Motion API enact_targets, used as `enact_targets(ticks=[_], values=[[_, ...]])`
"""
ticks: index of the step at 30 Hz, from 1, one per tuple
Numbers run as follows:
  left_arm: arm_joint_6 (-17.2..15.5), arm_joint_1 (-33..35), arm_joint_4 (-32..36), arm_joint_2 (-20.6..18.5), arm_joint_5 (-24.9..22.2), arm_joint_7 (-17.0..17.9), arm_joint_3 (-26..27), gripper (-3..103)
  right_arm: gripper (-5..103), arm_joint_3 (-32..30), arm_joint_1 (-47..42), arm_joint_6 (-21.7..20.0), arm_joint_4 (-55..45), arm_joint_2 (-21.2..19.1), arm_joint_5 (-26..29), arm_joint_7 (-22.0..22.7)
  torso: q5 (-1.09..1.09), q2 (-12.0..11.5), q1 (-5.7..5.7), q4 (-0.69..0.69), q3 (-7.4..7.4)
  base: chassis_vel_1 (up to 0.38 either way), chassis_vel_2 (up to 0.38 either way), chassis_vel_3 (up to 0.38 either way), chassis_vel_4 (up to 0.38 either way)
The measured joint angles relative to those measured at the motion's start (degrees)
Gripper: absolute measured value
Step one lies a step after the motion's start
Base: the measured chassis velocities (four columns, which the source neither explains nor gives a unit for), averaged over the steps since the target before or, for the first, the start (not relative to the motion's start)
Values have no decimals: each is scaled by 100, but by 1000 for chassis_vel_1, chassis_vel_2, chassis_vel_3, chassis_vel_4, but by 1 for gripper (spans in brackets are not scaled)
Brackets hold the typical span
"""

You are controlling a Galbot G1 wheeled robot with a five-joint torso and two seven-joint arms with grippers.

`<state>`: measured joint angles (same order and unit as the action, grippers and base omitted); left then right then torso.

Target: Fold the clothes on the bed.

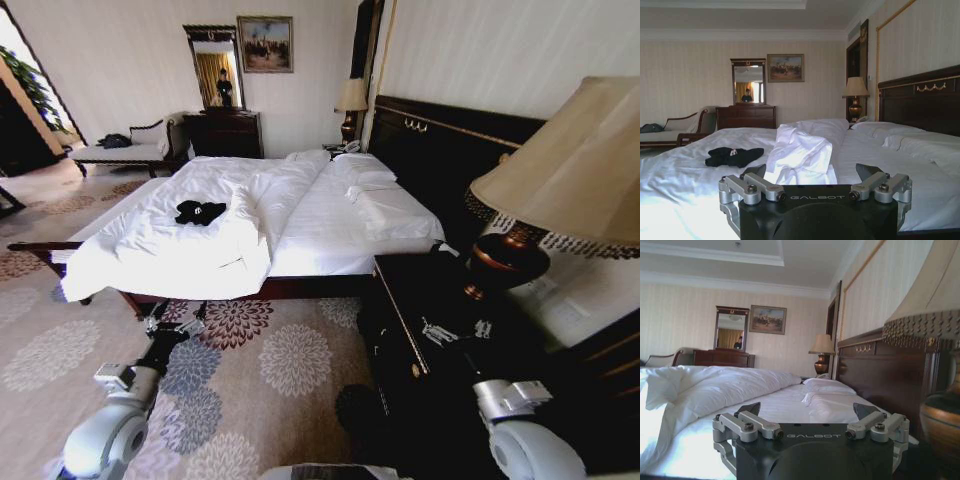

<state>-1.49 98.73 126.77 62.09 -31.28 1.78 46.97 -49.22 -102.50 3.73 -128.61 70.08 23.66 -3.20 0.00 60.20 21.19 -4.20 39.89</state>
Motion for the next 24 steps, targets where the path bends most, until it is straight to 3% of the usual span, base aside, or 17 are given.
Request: enact_targets(ticks=[24], values=[[27, 25, 24, 39, 42, -22, 16, 100, 100, 44, 9, -8, 118, 73, -162, 30, 0, -1, -1, 0, 0, -172, 163, 174, -170]])
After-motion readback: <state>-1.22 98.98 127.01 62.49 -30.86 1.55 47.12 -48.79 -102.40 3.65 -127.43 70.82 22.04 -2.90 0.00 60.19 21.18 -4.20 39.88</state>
